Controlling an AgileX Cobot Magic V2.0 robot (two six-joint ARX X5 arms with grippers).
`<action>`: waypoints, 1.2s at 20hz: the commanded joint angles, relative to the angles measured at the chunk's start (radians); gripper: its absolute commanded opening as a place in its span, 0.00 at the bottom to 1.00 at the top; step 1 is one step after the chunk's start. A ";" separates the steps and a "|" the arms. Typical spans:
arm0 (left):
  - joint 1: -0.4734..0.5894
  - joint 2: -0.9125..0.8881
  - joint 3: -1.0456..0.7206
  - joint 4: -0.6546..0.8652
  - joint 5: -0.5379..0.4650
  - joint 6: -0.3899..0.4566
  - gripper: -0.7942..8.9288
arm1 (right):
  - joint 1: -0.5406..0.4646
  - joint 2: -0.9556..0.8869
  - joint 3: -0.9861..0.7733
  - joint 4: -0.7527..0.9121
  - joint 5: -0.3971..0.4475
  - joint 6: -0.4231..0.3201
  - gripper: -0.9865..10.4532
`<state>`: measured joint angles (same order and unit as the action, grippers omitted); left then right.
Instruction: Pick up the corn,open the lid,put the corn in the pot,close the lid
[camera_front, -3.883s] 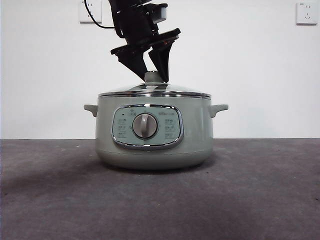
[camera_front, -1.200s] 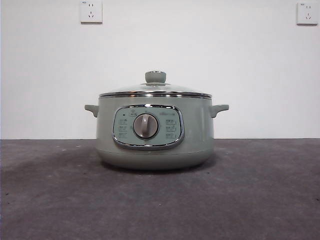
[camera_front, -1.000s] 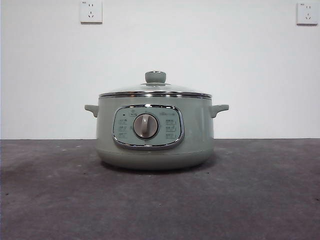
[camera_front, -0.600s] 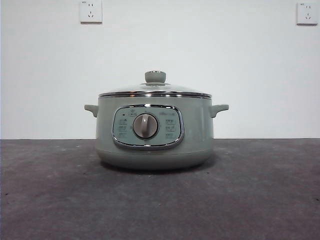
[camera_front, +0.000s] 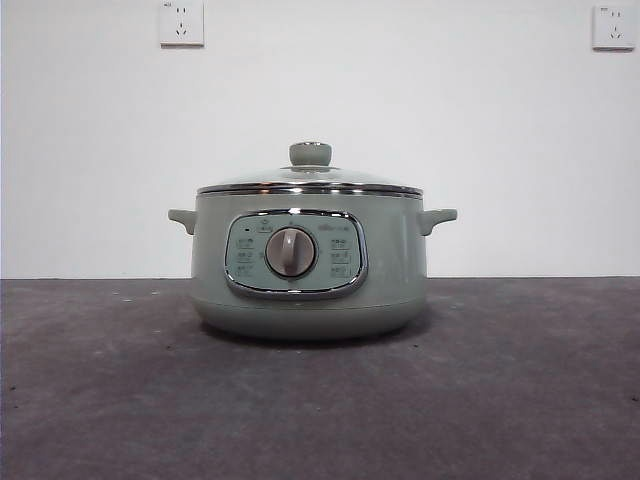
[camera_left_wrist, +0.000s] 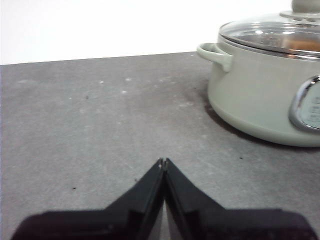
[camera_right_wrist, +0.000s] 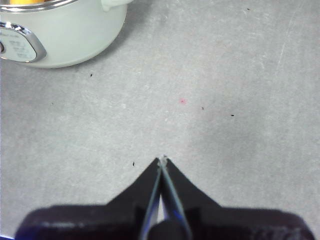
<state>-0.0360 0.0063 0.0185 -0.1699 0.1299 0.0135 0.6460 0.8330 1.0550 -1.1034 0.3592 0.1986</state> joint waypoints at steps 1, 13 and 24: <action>-0.010 -0.003 -0.010 0.011 0.002 -0.010 0.08 | 0.001 0.001 -0.012 0.004 0.001 0.008 0.09; -0.009 0.029 -0.010 0.010 0.001 -0.010 0.08 | -0.001 -0.010 -0.012 0.003 0.008 0.008 0.09; -0.009 0.049 -0.010 0.009 0.001 -0.010 0.08 | -0.421 -0.425 -0.614 0.874 -0.164 -0.045 0.09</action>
<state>-0.0437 0.0544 0.0185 -0.1696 0.1303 0.0135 0.2356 0.4232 0.5053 -0.2932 0.2054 0.1600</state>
